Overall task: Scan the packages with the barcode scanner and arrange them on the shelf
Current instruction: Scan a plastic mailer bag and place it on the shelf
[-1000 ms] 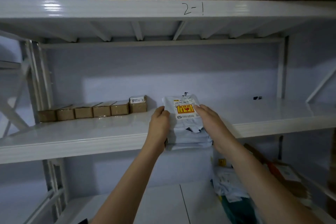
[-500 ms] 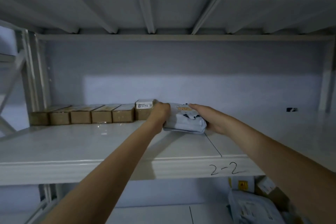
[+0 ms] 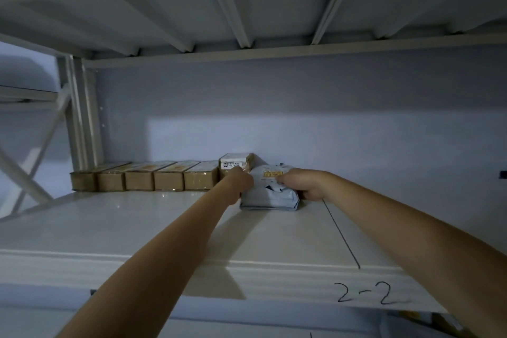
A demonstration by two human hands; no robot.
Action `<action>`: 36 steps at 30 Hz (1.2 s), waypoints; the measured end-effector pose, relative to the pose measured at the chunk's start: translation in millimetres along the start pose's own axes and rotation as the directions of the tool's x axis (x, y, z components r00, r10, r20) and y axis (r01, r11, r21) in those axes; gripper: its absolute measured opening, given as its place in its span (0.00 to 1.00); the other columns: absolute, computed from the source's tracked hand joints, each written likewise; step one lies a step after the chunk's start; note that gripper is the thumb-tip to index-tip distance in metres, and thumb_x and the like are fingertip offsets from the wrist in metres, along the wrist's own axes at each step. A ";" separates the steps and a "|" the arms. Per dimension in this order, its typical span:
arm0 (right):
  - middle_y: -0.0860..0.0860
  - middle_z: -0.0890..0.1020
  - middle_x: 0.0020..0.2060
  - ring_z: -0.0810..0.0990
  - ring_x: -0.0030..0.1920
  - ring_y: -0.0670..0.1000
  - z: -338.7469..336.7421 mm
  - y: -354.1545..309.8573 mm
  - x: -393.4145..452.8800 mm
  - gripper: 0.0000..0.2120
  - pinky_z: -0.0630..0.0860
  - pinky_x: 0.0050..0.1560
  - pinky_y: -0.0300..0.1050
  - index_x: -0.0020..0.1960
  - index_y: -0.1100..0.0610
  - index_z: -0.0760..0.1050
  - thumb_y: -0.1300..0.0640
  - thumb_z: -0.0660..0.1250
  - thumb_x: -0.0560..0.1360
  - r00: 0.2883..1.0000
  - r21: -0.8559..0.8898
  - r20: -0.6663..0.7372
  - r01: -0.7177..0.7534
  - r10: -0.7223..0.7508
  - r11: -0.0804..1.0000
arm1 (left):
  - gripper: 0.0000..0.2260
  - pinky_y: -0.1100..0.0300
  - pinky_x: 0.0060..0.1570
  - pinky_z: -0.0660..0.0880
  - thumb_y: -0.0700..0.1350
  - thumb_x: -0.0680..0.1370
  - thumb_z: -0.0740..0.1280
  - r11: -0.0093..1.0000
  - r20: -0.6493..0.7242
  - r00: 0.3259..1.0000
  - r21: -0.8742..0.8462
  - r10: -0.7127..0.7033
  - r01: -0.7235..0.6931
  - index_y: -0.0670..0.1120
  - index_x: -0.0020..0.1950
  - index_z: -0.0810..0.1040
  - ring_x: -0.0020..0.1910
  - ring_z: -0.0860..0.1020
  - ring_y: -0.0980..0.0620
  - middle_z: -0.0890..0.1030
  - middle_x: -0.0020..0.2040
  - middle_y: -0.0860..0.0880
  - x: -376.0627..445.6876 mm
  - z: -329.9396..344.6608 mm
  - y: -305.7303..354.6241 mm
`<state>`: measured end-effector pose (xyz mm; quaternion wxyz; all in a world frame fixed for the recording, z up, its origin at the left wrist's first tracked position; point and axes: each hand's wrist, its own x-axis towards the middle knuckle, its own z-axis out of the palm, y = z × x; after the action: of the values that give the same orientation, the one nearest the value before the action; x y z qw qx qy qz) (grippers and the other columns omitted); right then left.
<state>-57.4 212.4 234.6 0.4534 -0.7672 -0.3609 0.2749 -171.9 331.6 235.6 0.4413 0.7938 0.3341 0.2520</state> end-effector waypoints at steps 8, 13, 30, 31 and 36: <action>0.57 0.77 0.68 0.77 0.68 0.56 -4.8 0.4 18.7 0.21 0.71 0.71 0.52 0.72 0.56 0.70 0.47 0.55 0.85 0.999 0.012 -0.024 -0.047 0.047 0.999 | 0.15 0.55 0.47 0.69 0.37 0.79 0.58 0.996 0.020 0.998 -0.068 -0.065 0.066 0.38 0.65 0.71 0.50 0.71 0.46 0.71 0.52 0.42 25.1 12.1 -7.3; 0.57 0.76 0.69 0.75 0.69 0.55 -7.4 -0.1 20.9 0.26 0.70 0.71 0.49 0.74 0.57 0.68 0.42 0.53 0.84 0.997 0.010 -0.016 -0.074 0.074 0.997 | 0.16 0.56 0.45 0.71 0.39 0.79 0.61 0.995 0.048 0.998 -0.089 -0.046 0.050 0.38 0.66 0.70 0.50 0.72 0.46 0.73 0.52 0.42 32.8 9.3 -10.6; 0.52 0.82 0.59 0.80 0.62 0.51 -53.6 29.6 -179.5 0.12 0.71 0.71 0.51 0.58 0.54 0.78 0.49 0.62 0.82 0.761 -0.006 -0.601 0.303 -0.246 0.953 | 0.16 0.58 0.53 0.75 0.44 0.78 0.63 0.866 0.018 0.874 -0.150 0.485 -0.477 0.47 0.66 0.78 0.58 0.80 0.45 0.82 0.60 0.45 -145.5 56.8 52.1; 0.51 0.83 0.55 0.81 0.59 0.50 -54.7 39.2 -199.8 0.11 0.73 0.69 0.50 0.57 0.54 0.79 0.50 0.62 0.82 0.750 0.030 -0.615 0.330 -0.243 0.943 | 0.15 0.59 0.51 0.74 0.44 0.78 0.63 0.851 0.034 0.860 -0.169 0.509 -0.497 0.47 0.64 0.79 0.57 0.80 0.46 0.82 0.58 0.46 -166.5 70.6 53.1; 0.52 0.85 0.49 0.86 0.49 0.52 -67.7 88.6 -290.4 0.09 0.82 0.55 0.44 0.54 0.57 0.80 0.59 0.61 0.82 0.718 0.102 -0.657 0.386 -0.229 0.917 | 0.12 0.55 0.57 0.78 0.44 0.78 0.62 0.832 0.127 0.839 -0.273 0.529 -0.483 0.51 0.57 0.82 0.53 0.81 0.49 0.84 0.52 0.49 -250.8 141.9 58.4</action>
<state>-150.6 -83.6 212.4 0.6736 -0.6846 -0.2759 -0.0388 -218.2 44.7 191.4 0.4782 0.8183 0.0341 0.3172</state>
